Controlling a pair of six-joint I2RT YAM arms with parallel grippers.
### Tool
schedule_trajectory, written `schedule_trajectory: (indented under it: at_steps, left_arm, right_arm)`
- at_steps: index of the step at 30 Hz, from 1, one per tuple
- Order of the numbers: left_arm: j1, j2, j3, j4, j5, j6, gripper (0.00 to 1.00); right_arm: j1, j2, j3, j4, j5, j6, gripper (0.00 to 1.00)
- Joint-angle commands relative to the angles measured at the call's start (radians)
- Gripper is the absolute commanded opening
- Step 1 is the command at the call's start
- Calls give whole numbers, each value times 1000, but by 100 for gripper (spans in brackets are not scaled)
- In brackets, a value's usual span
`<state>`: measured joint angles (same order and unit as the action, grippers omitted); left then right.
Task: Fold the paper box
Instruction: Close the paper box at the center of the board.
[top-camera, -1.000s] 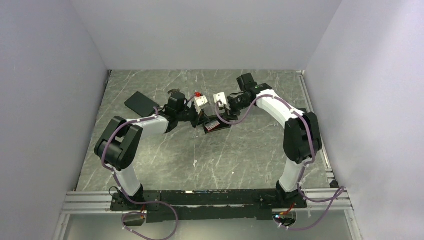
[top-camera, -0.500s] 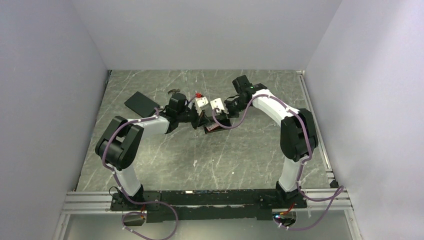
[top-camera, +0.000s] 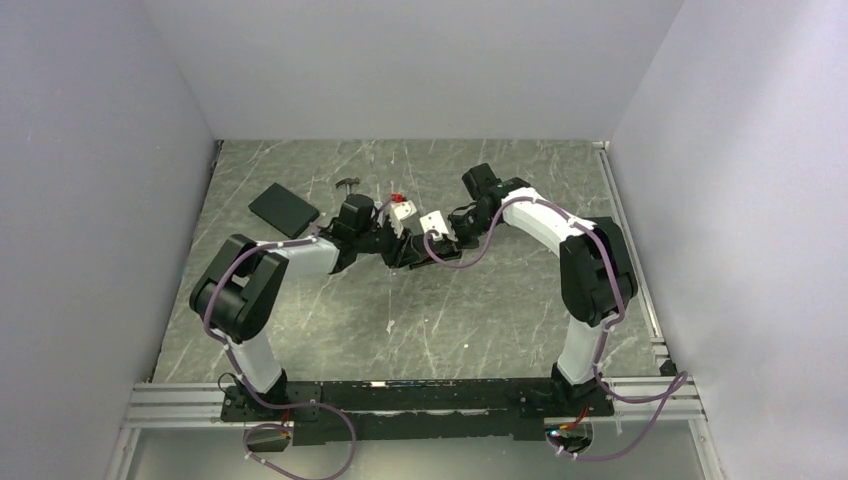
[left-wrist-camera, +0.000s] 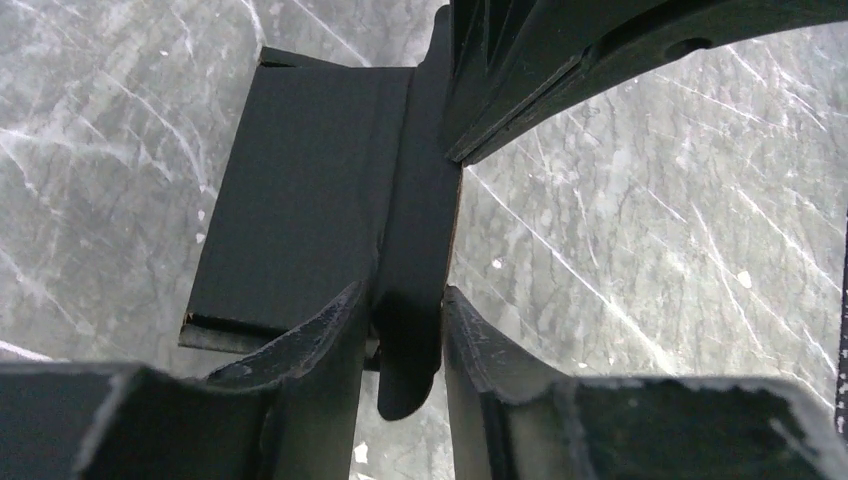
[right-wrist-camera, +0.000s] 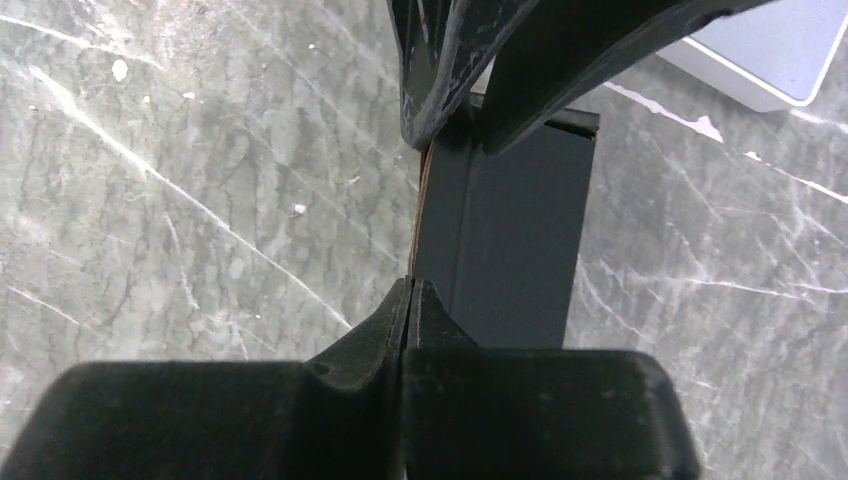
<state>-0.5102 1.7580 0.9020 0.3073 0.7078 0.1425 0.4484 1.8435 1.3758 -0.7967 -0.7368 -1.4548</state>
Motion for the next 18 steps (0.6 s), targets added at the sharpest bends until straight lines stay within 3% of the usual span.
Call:
schedule_trajectory:
  at_steps: [1,7,12,18]
  left_arm:
    - [4,-80,-37,32,-18,-75,41]
    - [13,-166,-74,48,-50,-165,54]
    - [64,-228,-120,94,-112,-308,57]
    - [84,-124,-41,35,-190,-406,60]
  right_arm:
    - [9,-37,-42,-12,-1,11,0]
    - [20,-45,-90,31,9,33,0]
    - [31,-50,-139,75,17,50,0]
    - [44,-40,-171,128,33,83,0]
